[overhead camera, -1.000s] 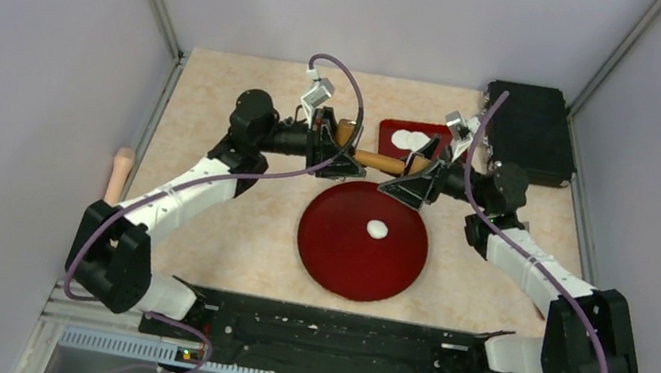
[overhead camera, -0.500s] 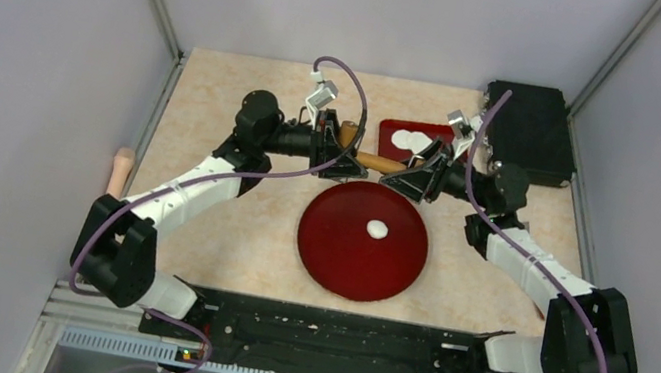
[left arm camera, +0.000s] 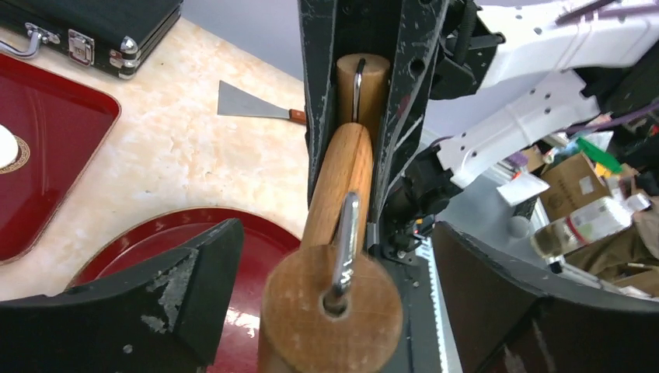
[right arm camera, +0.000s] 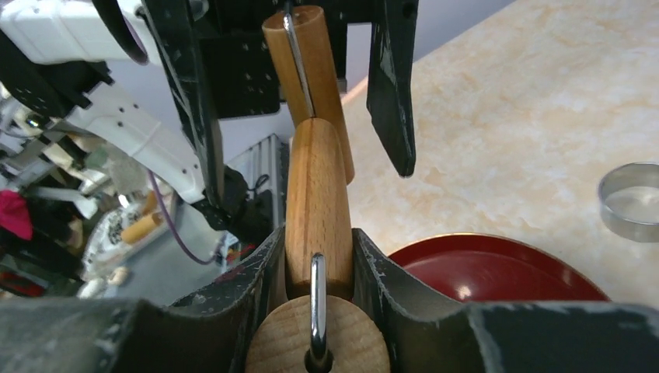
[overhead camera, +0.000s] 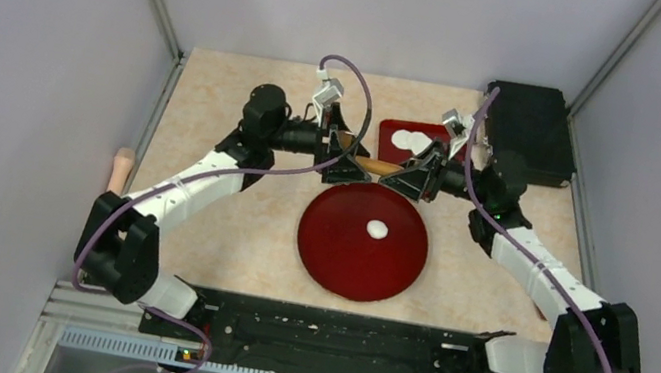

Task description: Roll out the dumpling wrappers from the dough

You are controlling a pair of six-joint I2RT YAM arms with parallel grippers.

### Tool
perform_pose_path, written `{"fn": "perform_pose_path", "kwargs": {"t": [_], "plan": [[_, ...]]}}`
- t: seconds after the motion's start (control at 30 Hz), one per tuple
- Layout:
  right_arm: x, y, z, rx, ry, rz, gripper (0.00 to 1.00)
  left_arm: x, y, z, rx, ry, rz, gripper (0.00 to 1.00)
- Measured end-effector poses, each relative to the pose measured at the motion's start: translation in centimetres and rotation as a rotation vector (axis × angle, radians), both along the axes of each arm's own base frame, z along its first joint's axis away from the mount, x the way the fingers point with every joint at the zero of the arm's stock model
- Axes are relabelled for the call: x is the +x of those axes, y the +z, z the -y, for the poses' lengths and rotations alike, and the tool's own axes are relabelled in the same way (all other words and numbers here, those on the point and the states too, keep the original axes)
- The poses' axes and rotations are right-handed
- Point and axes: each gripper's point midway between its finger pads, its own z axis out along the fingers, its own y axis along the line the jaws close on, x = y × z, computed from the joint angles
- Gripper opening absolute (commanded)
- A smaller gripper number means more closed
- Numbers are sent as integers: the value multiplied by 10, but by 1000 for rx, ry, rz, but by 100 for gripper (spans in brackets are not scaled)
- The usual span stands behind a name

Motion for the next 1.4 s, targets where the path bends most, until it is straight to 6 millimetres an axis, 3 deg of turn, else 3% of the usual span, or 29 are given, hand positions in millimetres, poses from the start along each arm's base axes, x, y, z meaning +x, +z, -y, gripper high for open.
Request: {"fn": "perform_pose_path", "kwargs": {"t": [0.13,0.23,0.33,0.43,0.5,0.57,0.7,0.77,0.83,0.97,1.23,1.4], "plan": [[9,10,5,-116,-56,111,0,17,23,-13,16,49,7,99],[18,27,18,-217,-148,250,0,40,46,-42,26,156,65,99],[24,30,35,-348,-237,377,0,61,64,-79,81,316,166,99],[27,19,55,-488,-292,464,0,74,61,-101,180,441,284,99],[24,3,69,-605,-289,506,0,85,41,-111,270,499,333,99],[19,-15,79,-707,-256,526,0,99,4,-117,368,521,322,99],[1,-48,96,-874,-153,552,0,122,-97,-128,578,500,162,99],[-5,-54,102,-934,-115,573,0,123,-149,-135,690,485,64,99],[-4,-53,107,-984,-100,616,0,118,-184,-141,782,472,7,99],[1,-51,100,-1052,-54,722,0,109,-209,-138,873,446,-7,99],[5,-97,77,-1199,95,814,0,101,-238,-121,944,390,-18,94],[1,-124,76,-1254,128,844,0,107,-265,-112,1030,376,-46,68]]}}
